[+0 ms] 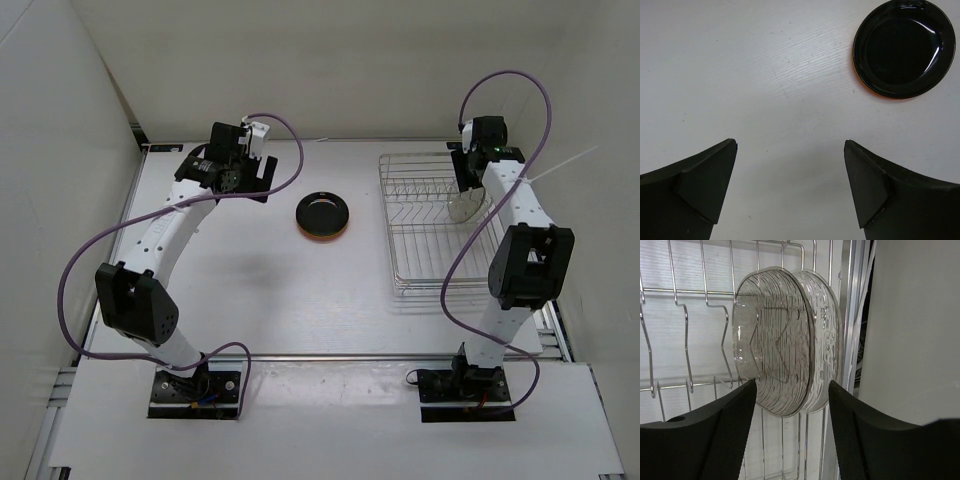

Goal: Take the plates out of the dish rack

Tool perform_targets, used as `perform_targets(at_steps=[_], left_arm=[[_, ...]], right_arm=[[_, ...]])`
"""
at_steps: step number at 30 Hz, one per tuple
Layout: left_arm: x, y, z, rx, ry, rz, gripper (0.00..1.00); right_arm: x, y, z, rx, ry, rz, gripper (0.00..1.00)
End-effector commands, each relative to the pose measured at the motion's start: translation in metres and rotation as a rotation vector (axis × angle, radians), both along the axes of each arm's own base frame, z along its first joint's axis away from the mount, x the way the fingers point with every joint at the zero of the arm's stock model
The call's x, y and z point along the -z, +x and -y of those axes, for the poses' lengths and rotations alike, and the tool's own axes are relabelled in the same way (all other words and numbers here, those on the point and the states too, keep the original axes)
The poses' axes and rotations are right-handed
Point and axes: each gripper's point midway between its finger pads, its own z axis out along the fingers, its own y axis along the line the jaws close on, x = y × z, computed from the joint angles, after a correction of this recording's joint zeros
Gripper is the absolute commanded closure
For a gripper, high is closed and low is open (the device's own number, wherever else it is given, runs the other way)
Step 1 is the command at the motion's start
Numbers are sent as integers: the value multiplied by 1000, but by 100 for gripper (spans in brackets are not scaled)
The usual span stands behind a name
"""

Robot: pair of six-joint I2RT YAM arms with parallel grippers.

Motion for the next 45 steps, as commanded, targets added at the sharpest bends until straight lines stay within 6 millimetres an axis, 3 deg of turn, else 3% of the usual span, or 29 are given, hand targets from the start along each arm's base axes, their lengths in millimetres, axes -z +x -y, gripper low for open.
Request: perform_targets(at_steps=[1, 6, 8, 15, 26, 31, 40, 45], left_arm=[[-24, -4, -2, -3, -12, 70, 0], [-24, -5, 1, 11, -23, 66, 0], [-24, -5, 1, 11, -24, 66, 0], [-24, -8, 2, 19, -30, 64, 0], [-20, -10, 7, 36, -53, 47, 0], [-20, -11, 9, 43, -59, 44, 0], [-14, -10, 11, 43, -69, 32, 0], [-14, -12, 12, 50, -75, 30, 0]], right_arm=[[-12, 17, 8, 16, -38, 58, 37], [-5, 23, 8, 16, -37, 47, 40], [-1, 23, 10, 15, -50, 34, 47], [12, 24, 13, 27, -63, 4, 55], [13, 21, 15, 54, -66, 0, 73], [13, 15, 18, 90, -93, -13, 73], [6, 7, 23, 167, -195, -32, 94], [3, 5, 18, 173, -182, -24, 97]])
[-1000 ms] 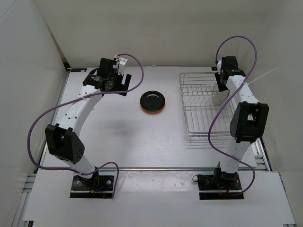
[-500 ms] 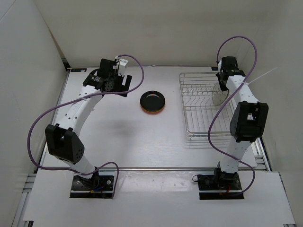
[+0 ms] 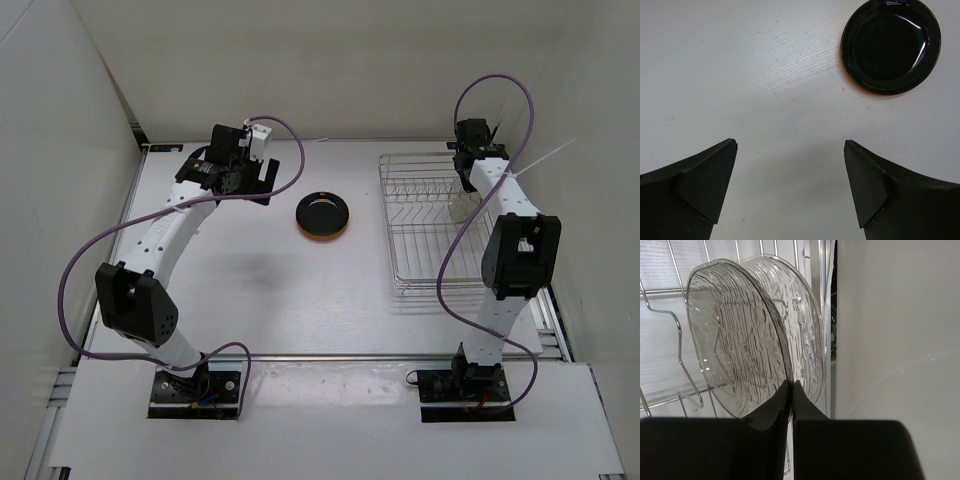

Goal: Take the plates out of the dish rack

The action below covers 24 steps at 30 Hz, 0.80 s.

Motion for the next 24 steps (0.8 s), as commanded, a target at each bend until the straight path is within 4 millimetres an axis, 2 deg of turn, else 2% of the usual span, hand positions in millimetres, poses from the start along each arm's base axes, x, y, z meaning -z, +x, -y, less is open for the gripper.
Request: perform_targets(at_steps=[1, 4, 7, 8, 9, 15, 18, 23, 24], left_arm=[[-19, -9, 4, 18, -41, 45, 0], [-19, -9, 4, 18, -41, 45, 0], [-18, -12, 3, 18, -41, 43, 0], [-18, -12, 3, 18, -41, 43, 0], [-18, -12, 3, 18, -41, 43, 0], [-18, -12, 3, 24, -35, 45, 0], [-18, -12, 3, 24, -35, 45, 0], [-18, -9, 3, 24, -35, 45, 0], [-20, -7, 4, 24, -35, 48, 0]], right_arm=[[-17, 4, -1, 31, -3, 45, 99], [-16, 2, -1, 38, 2, 40, 100], [-23, 1, 0, 50, 0, 53, 100], [-32, 1, 2, 57, -7, 74, 100], [-31, 0, 1, 65, -1, 71, 100], [-77, -2, -5, 69, -34, 163, 100], [-109, -8, -2, 87, -69, 228, 100], [-148, -17, 0, 79, -105, 296, 100], [-161, -19, 2, 87, -114, 337, 100]])
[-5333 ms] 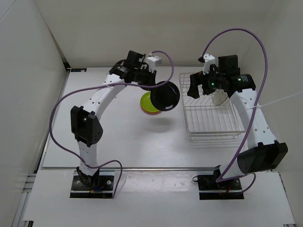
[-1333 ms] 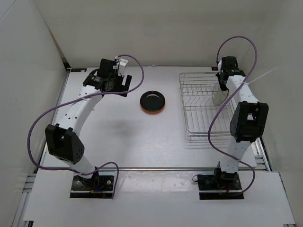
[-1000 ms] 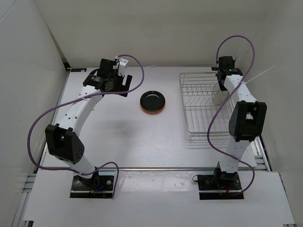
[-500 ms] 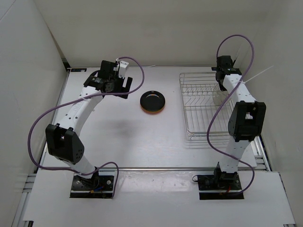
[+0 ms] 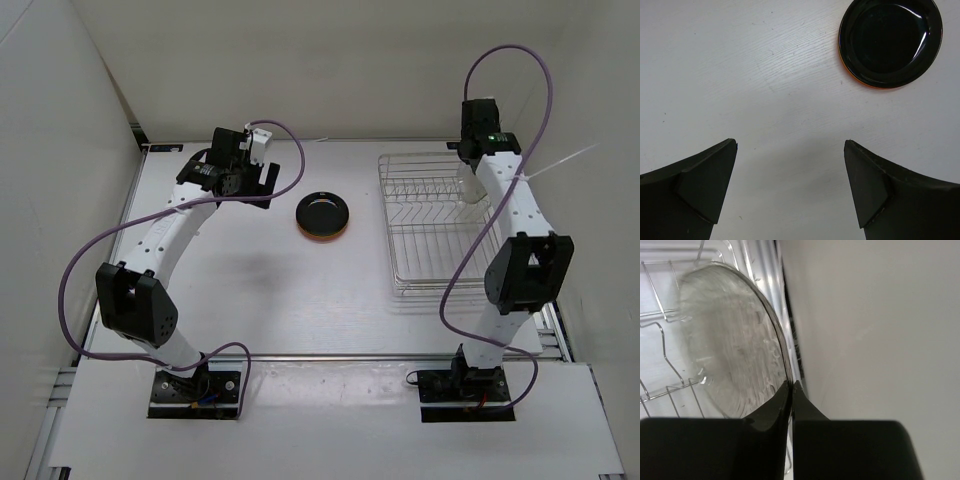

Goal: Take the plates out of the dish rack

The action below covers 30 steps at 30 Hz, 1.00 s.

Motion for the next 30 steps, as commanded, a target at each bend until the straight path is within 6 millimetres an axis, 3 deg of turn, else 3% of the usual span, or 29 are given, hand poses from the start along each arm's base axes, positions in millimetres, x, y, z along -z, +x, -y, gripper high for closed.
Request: perform_targets(at_steps=[1, 4, 6, 8, 10, 11, 12, 14, 15, 21, 26, 30], left_arm=[[-25, 0, 4, 13, -31, 64, 0], [-26, 6, 11, 41, -44, 69, 0], [-16, 9, 21, 78, -69, 29, 0], [-29, 13, 35, 125, -117, 34, 0], [-32, 12, 56, 211, -192, 2, 0], [-47, 13, 64, 238, -233, 17, 0], [-56, 5, 84, 324, -300, 6, 0], [-73, 0, 104, 413, -369, 14, 0], [-85, -13, 126, 504, -418, 17, 0], [-114, -30, 187, 672, -492, 39, 0], [-114, -35, 216, 712, -526, 47, 0], [-107, -35, 223, 714, -529, 25, 2]], right_arm=[[-80, -6, 4, 26, -19, 225, 100], [-103, -14, 0, -2, -18, 281, 100], [-118, -19, -11, -44, 28, 333, 100], [-127, -28, -27, -97, 103, 366, 100], [-121, -36, -56, -208, 204, 332, 100], [-125, -43, -68, -266, 258, 331, 100], [-110, -49, -100, -398, 359, 267, 100], [-111, -64, -129, -521, 463, 253, 100], [-100, -75, -157, -640, 561, 204, 100], [-96, -114, -214, -878, 789, 123, 100], [-101, -129, -227, -936, 866, 103, 100], [-101, -130, -228, -943, 872, 101, 100]])
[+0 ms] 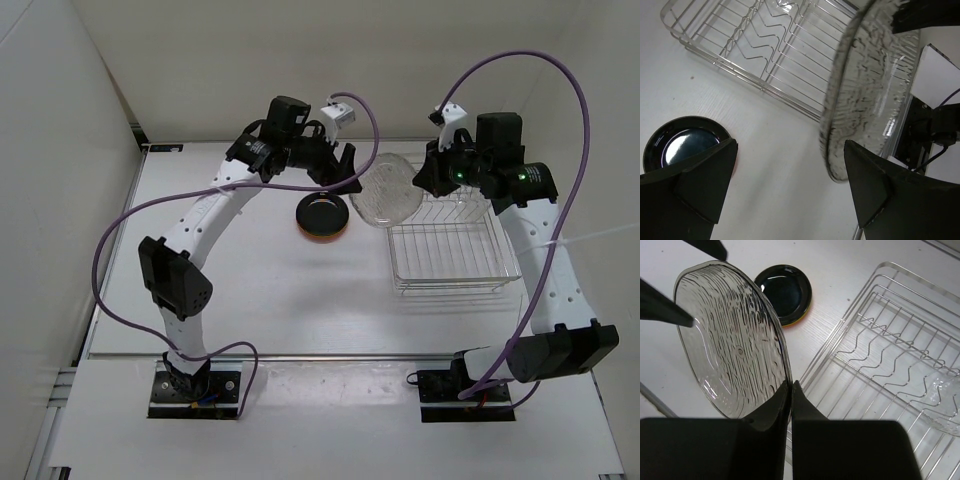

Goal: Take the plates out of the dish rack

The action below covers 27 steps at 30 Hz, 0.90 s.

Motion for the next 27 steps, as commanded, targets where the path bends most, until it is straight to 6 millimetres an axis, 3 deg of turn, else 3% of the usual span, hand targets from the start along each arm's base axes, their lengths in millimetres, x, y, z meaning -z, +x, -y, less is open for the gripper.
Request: perform_targets(at_steps=[1, 4, 6, 10, 13, 22, 24, 27], left_arm=[[-8, -2, 10, 25, -34, -4, 3], [-10, 2, 9, 8, -30, 9, 8], [-6, 3, 10, 8, -25, 1, 19], [-11, 5, 8, -12, -30, 14, 23], [-16, 7, 6, -33, -35, 26, 32], [-21, 9, 9, -62, -45, 23, 88], [-23, 11, 9, -74, -50, 24, 89], [-22, 12, 6, -95, -41, 29, 89]], right_arm=[[-18, -12, -11, -54, 63, 32, 100], [-18, -16, -12, -63, 69, 31, 100], [-16, -16, -14, -74, 76, 29, 100], [-15, -17, -12, -65, 70, 30, 100], [-12, -18, -12, -60, 74, 16, 100], [-10, -22, -18, -91, 102, -4, 98], [-9, -26, -22, -118, 118, -18, 95], [-3, -30, -25, -136, 129, -39, 80]])
